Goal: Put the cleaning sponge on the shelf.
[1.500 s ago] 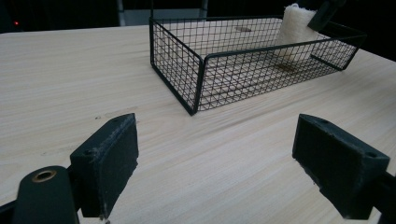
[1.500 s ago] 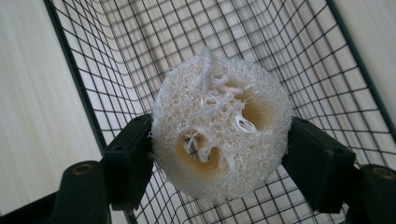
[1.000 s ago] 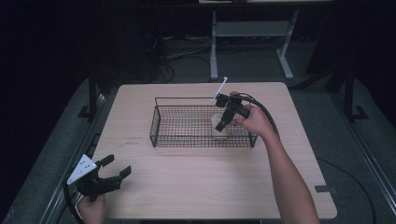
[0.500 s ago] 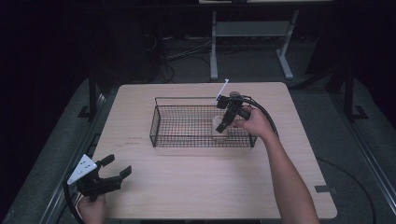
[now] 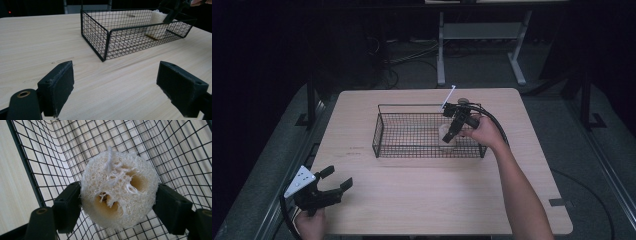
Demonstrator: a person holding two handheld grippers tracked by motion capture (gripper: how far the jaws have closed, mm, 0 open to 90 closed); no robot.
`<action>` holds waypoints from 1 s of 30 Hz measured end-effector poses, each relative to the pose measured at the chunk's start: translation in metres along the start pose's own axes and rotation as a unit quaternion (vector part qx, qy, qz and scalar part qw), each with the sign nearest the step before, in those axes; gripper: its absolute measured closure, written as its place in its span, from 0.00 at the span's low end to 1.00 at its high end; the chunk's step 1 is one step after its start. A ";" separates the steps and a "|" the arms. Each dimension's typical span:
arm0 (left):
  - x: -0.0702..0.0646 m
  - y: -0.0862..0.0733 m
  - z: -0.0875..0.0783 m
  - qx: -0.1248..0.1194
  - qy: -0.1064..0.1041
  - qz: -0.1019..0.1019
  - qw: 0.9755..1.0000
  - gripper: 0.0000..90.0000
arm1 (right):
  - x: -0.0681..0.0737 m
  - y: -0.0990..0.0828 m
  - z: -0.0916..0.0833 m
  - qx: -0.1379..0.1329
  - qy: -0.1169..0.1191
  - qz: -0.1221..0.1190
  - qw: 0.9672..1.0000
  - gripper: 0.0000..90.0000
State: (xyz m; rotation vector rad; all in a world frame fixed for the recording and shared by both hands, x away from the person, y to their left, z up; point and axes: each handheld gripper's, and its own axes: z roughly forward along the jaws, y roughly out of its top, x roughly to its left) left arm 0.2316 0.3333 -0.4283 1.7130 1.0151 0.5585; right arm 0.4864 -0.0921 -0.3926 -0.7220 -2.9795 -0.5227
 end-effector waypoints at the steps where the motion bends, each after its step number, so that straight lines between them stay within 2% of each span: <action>1: 0.000 0.000 0.000 0.001 0.000 0.000 1.000 0.15 | 0.000 0.000 0.000 -0.002 0.001 -0.001 1.000 0.29; 21: 0.001 -0.001 -0.001 0.000 0.002 -0.001 1.000 0.15 | 0.004 0.002 -0.004 -0.002 0.000 -0.002 1.000 0.21; 30: 0.001 -0.001 -0.001 0.000 0.002 0.001 1.000 0.15 | 0.005 0.001 -0.013 -0.014 0.000 0.000 1.000 0.19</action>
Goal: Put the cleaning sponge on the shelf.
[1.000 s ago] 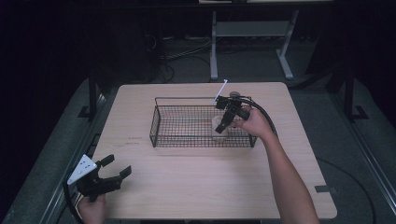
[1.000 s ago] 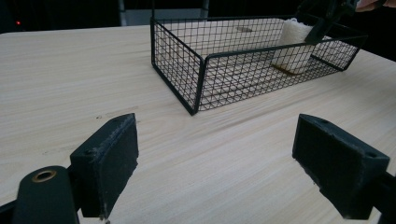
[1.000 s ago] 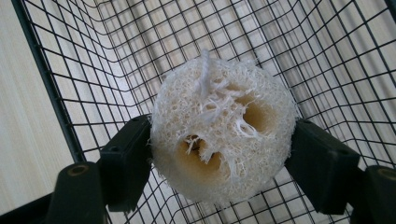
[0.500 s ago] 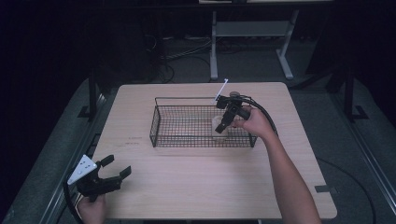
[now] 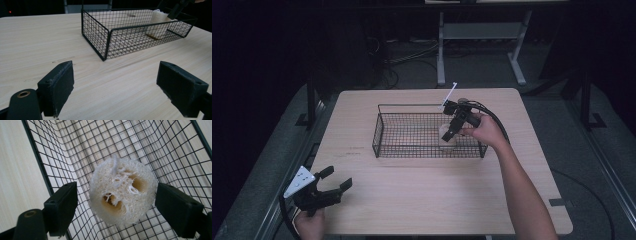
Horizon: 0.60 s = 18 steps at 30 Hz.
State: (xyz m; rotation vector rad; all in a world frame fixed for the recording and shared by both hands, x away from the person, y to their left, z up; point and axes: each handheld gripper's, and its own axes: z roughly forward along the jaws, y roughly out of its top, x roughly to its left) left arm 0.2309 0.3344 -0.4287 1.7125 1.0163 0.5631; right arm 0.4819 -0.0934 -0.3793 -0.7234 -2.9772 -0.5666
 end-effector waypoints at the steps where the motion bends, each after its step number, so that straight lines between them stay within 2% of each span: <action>1: 0.000 0.000 0.000 -0.001 0.000 0.000 1.000 0.15 | 0.001 0.000 -0.001 -0.001 -0.001 -0.001 1.000 0.19; 5: -0.001 0.000 0.000 0.005 -0.001 0.000 1.000 0.15 | 0.003 -0.001 -0.006 -0.006 -0.004 -0.003 1.000 0.19; 10: -0.002 -0.001 -0.001 0.002 -0.001 0.001 1.000 0.15 | 0.004 -0.003 -0.013 -0.014 -0.007 0.000 1.000 0.19; 18: -0.002 -0.001 -0.001 0.005 -0.001 0.002 1.000 0.15 | 0.011 -0.007 -0.023 -0.019 -0.013 -0.010 1.000 0.19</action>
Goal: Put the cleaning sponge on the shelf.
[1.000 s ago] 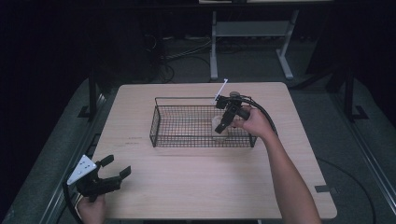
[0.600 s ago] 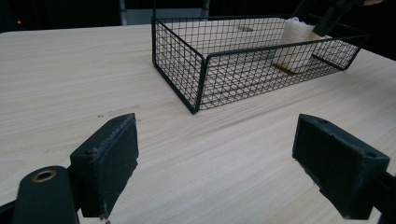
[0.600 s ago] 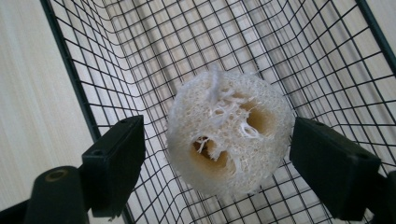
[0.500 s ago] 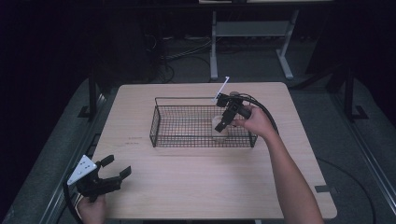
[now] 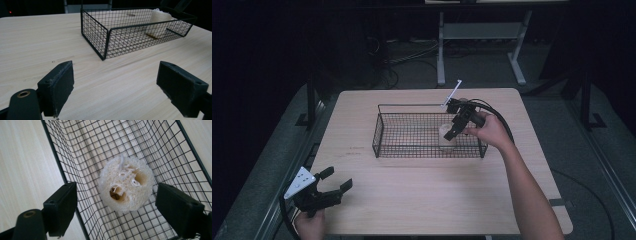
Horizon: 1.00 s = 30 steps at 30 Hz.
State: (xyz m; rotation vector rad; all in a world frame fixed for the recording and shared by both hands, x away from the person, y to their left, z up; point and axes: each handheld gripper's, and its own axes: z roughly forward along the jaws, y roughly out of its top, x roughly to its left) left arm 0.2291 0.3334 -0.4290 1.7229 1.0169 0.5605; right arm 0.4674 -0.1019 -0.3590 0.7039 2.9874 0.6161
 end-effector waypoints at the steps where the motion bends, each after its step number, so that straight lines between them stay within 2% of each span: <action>1: 0.000 0.000 0.000 0.000 0.000 0.000 1.000 0.15 | 0.001 -0.001 -0.001 0.000 -0.002 0.000 1.000 0.19; 8: -0.001 0.000 0.000 -0.001 0.000 0.000 1.000 0.15 | 0.008 -0.005 -0.013 -0.010 -0.012 -0.004 1.000 0.19; 21: -0.003 0.000 0.001 0.001 -0.001 0.004 1.000 0.15 | 0.027 -0.017 -0.033 -0.026 -0.010 -0.024 0.999 0.19; 30: -0.004 0.001 0.002 0.003 -0.001 0.005 1.000 0.15 | 0.035 -0.033 -0.036 -0.022 -0.006 -0.023 0.999 0.19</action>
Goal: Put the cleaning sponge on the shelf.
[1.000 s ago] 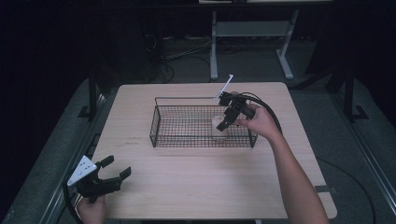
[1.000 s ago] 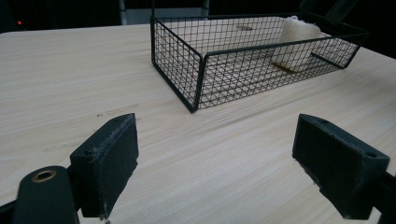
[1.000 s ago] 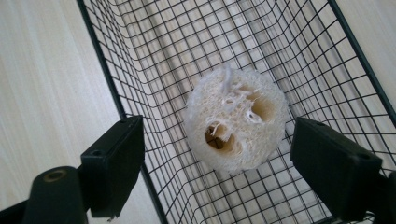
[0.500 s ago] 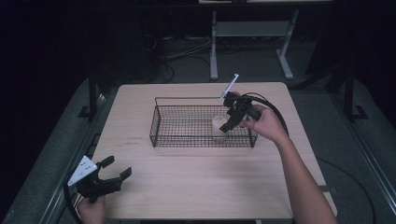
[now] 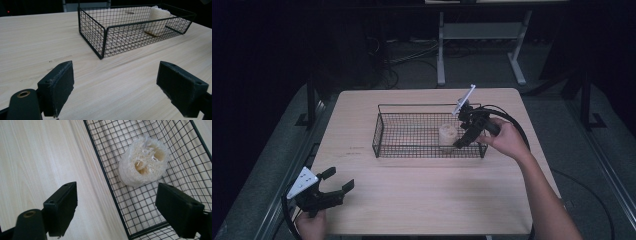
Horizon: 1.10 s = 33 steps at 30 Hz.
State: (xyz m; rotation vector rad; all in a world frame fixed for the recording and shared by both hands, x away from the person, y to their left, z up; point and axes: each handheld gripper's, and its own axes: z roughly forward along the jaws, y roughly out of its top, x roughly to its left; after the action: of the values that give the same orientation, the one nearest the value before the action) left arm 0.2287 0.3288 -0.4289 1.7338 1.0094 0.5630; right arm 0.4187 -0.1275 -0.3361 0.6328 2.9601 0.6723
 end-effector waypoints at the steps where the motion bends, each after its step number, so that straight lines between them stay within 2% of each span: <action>1: 0.000 0.000 0.000 0.000 0.000 0.000 1.000 0.15 | 0.001 -0.001 0.000 -0.002 0.000 -0.001 1.000 0.19; 15: -0.001 0.000 0.002 0.002 -0.001 0.000 1.000 0.15 | 0.015 -0.015 -0.002 -0.011 0.004 -0.011 1.000 0.19; 24: -0.001 0.000 0.001 0.002 0.000 0.001 1.000 0.15 | 0.024 -0.024 0.000 -0.006 0.007 -0.013 1.000 0.19; 28: -0.001 0.000 0.001 0.002 -0.001 0.001 1.000 0.15 | 0.030 -0.030 0.002 -0.010 0.008 -0.017 1.000 0.19; 33: -0.002 0.000 0.002 0.005 -0.002 0.002 1.000 0.15 | 0.037 -0.033 0.001 -0.001 0.010 -0.027 1.000 0.19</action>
State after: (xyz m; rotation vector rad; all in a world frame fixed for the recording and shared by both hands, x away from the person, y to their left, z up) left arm 0.2296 0.3262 -0.4297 1.7454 1.0081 0.5587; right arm 0.3725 -0.1396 -0.3489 0.5483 2.9814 0.6812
